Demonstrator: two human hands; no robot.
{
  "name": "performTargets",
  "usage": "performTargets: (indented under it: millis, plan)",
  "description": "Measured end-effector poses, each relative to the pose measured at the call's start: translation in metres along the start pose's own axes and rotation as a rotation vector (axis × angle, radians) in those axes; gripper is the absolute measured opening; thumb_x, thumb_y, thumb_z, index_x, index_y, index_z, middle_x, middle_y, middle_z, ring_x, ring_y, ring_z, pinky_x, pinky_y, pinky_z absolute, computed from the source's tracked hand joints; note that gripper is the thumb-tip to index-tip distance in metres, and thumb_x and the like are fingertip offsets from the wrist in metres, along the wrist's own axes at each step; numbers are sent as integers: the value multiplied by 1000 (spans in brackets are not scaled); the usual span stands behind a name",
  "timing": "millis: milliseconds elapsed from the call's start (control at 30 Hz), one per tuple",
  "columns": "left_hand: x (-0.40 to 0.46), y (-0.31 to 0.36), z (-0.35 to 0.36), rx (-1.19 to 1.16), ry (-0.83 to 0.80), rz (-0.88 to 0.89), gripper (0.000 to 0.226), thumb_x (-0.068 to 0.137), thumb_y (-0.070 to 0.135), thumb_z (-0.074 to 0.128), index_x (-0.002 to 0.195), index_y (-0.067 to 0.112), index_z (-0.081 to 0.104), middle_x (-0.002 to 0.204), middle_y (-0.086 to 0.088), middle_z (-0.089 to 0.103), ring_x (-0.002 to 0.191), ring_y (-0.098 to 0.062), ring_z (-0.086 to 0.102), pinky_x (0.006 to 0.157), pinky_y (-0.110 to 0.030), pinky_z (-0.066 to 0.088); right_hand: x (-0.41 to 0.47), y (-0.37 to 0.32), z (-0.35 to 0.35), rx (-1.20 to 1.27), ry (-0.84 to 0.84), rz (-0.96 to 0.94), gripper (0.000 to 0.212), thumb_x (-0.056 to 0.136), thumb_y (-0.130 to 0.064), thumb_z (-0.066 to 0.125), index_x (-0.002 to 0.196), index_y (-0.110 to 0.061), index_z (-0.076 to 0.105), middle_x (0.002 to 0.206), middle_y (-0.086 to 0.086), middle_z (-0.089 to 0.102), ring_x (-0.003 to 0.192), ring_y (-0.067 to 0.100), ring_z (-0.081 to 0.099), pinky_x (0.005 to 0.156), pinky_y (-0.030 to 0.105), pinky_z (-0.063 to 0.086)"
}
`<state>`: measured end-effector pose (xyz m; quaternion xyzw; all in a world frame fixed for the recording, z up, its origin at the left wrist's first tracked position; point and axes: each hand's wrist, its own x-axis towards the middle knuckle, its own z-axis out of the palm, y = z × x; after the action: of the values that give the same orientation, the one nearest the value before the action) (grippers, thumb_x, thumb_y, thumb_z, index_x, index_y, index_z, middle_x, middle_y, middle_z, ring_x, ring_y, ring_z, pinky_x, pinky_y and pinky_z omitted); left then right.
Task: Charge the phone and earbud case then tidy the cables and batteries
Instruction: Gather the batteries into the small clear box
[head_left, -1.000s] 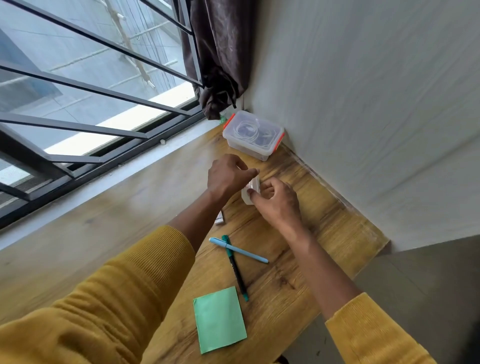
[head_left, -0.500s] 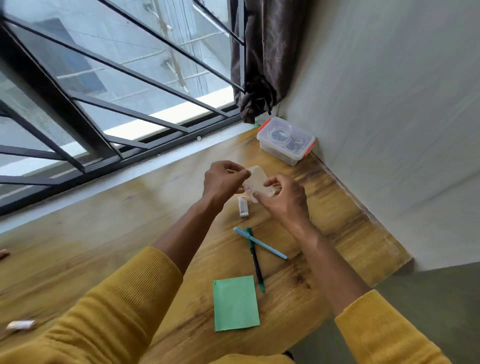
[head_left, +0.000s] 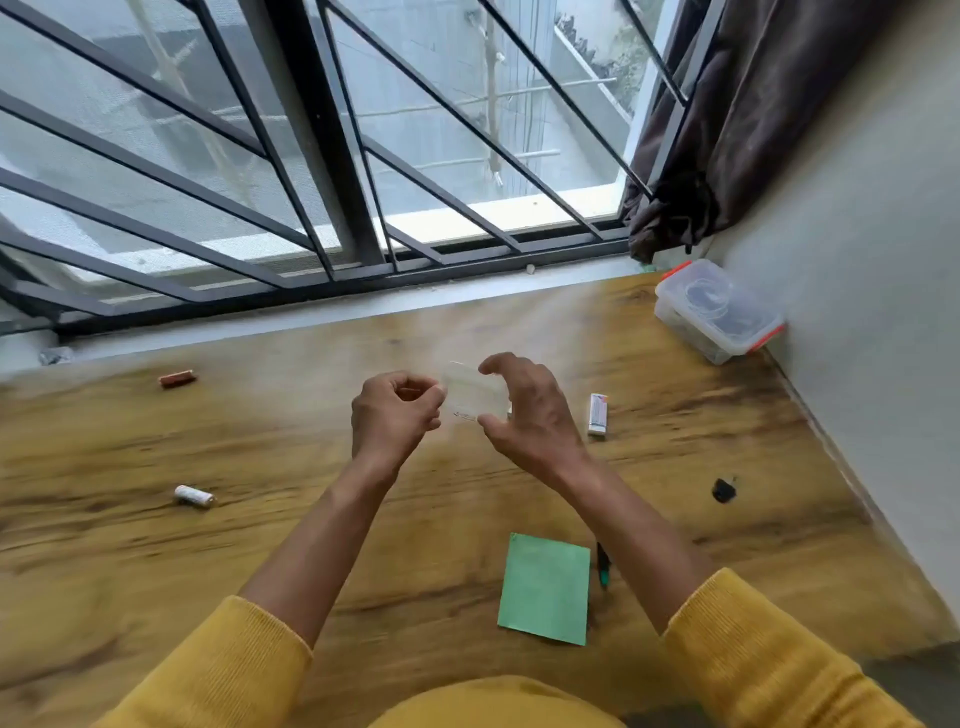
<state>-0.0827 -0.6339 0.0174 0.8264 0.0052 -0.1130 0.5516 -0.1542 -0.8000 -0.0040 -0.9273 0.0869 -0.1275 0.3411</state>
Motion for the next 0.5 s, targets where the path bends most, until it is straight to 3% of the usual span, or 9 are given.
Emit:
performTargets:
  millis: [233, 500]
  plan:
    - [-13, -40, -33, -35, 100, -162, 2, 91, 11, 77, 89, 12, 77, 83, -5, 79, 69, -18, 79, 80, -43, 67, -3, -21, 43, -26, -179, -64, 62, 79, -13, 75, 136, -23, 52, 124, 3, 62, 114, 24, 53, 95, 37, 49]
    - [-18, -60, -39, -80, 105, -287, 3, 91, 12, 80, 91, 14, 77, 81, -3, 80, 71, -19, 80, 86, -46, 66, -7, -20, 56, -11, -257, -70, 61, 81, -13, 75, 136, -26, 54, 132, 1, 61, 118, 23, 55, 101, 36, 49]
